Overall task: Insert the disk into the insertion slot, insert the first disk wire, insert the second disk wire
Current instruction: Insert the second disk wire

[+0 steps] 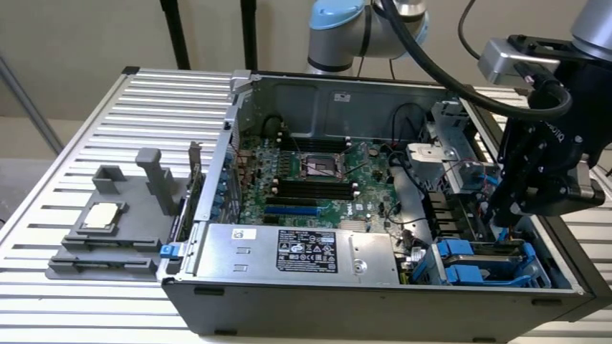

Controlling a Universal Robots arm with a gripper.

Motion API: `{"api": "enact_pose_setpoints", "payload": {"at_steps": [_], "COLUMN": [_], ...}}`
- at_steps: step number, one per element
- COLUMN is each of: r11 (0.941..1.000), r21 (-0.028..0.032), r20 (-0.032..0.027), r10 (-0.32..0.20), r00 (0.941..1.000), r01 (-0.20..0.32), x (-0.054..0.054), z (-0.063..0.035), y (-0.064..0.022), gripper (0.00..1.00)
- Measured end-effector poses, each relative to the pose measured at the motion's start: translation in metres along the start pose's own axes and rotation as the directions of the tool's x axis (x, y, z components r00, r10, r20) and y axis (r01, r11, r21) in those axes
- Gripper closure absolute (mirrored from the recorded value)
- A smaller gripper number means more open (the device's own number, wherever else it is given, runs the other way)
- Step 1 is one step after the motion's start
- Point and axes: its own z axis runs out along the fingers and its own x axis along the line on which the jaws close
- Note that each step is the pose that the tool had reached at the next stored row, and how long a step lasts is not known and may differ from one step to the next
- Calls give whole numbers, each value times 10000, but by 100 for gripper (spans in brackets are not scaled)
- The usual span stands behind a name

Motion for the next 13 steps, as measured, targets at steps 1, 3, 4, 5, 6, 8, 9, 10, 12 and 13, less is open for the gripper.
{"api": "enact_pose_setpoints", "payload": {"at_steps": [1, 3, 4, 5, 6, 8, 9, 10, 12, 13], "r11": [10000, 10000, 10000, 10000, 10000, 10000, 10000, 10000, 10000, 10000], "r21": [0, 0, 0, 1, 1, 2, 2, 2, 3, 3], "r20": [-1, -2, -2, -3, -3, -5, -6, -5, -3, -3], "r10": [-1, -3, -5, -7, -8, -11, -12, -15, -20, -24], "r00": [10000, 10000, 10000, 10000, 10000, 10000, 10000, 10000, 10000, 10000], "r01": [1, 3, 5, 7, 8, 11, 12, 15, 20, 24], "x": [1, 2, 2, 2, 2, 3, 2, 2, 5, 10], "z": [9, 24, 30, 34, 38, 42, 44, 47, 54, 58], "y": [0, 2, 3, 4, 5, 7, 7, 7, 7, 6], "gripper": [68, 68, 68, 68, 68, 70, 76, 76, 84, 84]}}
